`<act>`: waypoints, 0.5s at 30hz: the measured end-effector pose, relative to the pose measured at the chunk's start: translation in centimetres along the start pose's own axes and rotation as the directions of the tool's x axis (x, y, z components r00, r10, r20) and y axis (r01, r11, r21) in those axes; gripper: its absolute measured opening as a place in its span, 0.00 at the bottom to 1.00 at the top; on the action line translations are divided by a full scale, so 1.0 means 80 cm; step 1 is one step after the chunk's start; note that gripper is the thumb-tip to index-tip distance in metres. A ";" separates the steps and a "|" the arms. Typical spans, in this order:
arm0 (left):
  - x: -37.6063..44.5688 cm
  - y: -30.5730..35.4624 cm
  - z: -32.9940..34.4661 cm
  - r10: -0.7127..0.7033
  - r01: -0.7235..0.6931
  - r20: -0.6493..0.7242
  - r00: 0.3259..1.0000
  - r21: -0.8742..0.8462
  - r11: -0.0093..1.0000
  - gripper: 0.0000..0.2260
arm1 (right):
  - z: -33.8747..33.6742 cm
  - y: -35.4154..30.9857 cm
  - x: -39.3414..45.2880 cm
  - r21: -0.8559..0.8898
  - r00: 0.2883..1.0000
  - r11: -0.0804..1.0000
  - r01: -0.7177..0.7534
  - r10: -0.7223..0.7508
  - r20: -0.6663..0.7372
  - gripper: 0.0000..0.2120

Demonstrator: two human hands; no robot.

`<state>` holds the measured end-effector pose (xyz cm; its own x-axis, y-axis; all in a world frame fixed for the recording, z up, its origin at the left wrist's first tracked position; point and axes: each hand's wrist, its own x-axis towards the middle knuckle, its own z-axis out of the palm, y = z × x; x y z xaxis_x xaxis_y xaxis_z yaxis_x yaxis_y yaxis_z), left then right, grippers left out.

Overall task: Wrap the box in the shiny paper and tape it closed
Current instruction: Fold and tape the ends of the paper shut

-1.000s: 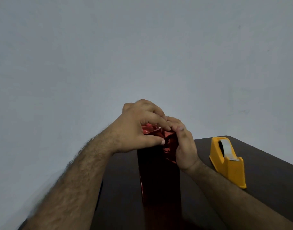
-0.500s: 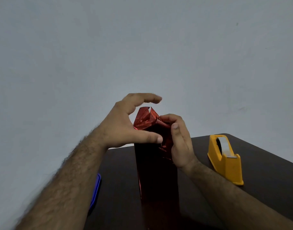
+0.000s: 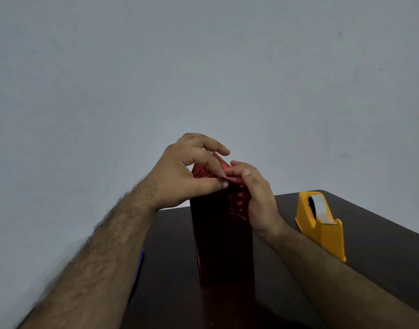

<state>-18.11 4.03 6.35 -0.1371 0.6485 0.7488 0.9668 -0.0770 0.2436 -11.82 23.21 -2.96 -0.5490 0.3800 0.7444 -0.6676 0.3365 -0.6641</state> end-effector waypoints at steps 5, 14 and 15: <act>-0.002 -0.003 -0.002 -0.021 0.017 0.161 0.987 0.025 1.000 0.08 | -0.005 -0.020 0.006 0.172 0.973 0.960 -0.222 0.207 0.100 0.15; -0.007 -0.006 -0.006 -0.020 0.058 0.138 0.990 -0.274 0.960 0.10 | -0.007 -0.033 0.016 0.113 0.938 0.941 -0.318 0.295 0.183 0.10; -0.005 -0.009 -0.006 -0.061 0.067 0.029 0.998 -0.323 0.944 0.10 | -0.007 -0.034 0.017 0.104 0.940 0.945 -0.310 0.288 0.180 0.10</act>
<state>-18.86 3.46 6.14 -0.1895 0.6736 0.7144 0.8337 -0.2740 0.4795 -10.46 23.26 -0.20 -0.7995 0.2991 0.5210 -0.5133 0.1104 -0.8511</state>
